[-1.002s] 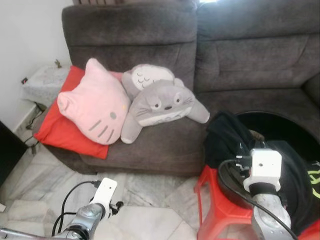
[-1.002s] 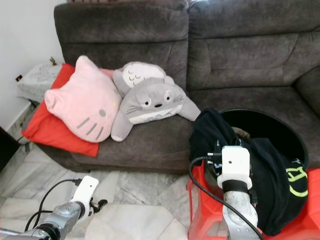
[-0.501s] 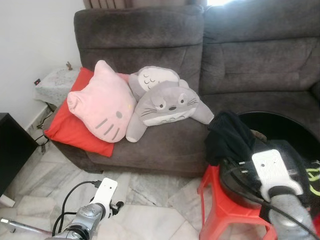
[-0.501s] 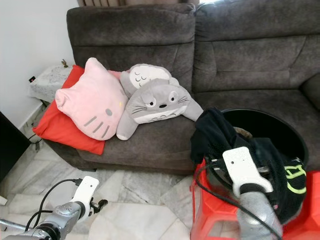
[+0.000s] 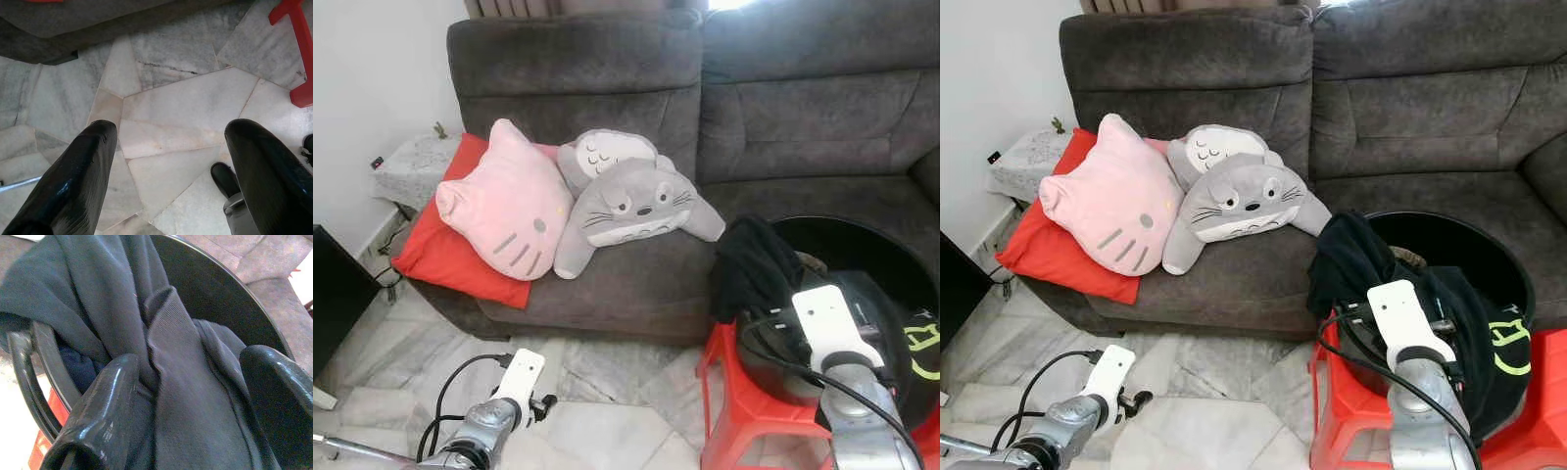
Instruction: Hang hanger
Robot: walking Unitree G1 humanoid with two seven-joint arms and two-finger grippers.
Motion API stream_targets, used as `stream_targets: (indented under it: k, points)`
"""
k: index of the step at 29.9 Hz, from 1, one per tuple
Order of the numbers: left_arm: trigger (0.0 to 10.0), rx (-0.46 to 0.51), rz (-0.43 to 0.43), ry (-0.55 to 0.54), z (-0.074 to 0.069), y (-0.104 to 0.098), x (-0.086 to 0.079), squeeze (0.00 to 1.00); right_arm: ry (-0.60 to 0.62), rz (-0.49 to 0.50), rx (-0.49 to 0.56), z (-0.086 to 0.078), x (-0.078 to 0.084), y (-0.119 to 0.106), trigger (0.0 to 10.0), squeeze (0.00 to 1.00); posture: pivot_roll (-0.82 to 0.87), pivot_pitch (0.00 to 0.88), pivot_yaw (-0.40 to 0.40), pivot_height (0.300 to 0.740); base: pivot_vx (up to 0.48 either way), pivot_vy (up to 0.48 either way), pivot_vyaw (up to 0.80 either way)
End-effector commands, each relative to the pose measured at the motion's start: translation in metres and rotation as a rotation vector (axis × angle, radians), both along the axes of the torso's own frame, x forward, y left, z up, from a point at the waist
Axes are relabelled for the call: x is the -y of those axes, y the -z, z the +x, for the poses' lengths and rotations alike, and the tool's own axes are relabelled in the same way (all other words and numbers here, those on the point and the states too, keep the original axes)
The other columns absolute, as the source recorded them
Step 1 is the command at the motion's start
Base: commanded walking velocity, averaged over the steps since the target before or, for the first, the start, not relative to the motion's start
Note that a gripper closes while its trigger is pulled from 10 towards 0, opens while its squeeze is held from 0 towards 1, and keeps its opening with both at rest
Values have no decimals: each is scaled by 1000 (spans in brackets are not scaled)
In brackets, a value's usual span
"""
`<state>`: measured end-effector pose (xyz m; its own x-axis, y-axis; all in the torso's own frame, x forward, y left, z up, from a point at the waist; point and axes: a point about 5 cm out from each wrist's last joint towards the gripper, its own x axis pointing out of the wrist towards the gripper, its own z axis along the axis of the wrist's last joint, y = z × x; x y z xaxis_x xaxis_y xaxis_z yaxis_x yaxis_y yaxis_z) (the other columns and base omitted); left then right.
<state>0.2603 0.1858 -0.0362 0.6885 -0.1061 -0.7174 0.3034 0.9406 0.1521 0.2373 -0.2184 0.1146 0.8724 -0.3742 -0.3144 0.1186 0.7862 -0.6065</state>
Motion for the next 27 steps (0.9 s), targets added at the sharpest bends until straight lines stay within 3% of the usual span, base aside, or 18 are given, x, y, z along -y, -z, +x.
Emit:
stream_targets:
  k: [1,16,27]
  points:
    - [10000,-16,23,0,-2,1,-5,0,-14,25,3,2,-4,0,10000,0,-229,0,118,740,0,0,0]
    - [10000,-24,17,8,-2,2,-4,0,90,33,-15,-7,7,3,10000,0,-228,0,117,740,0,0,0]
    - [10000,-23,20,12,-2,1,-4,0,172,19,98,-8,15,-14,10000,0,-237,0,120,740,0,0,0]
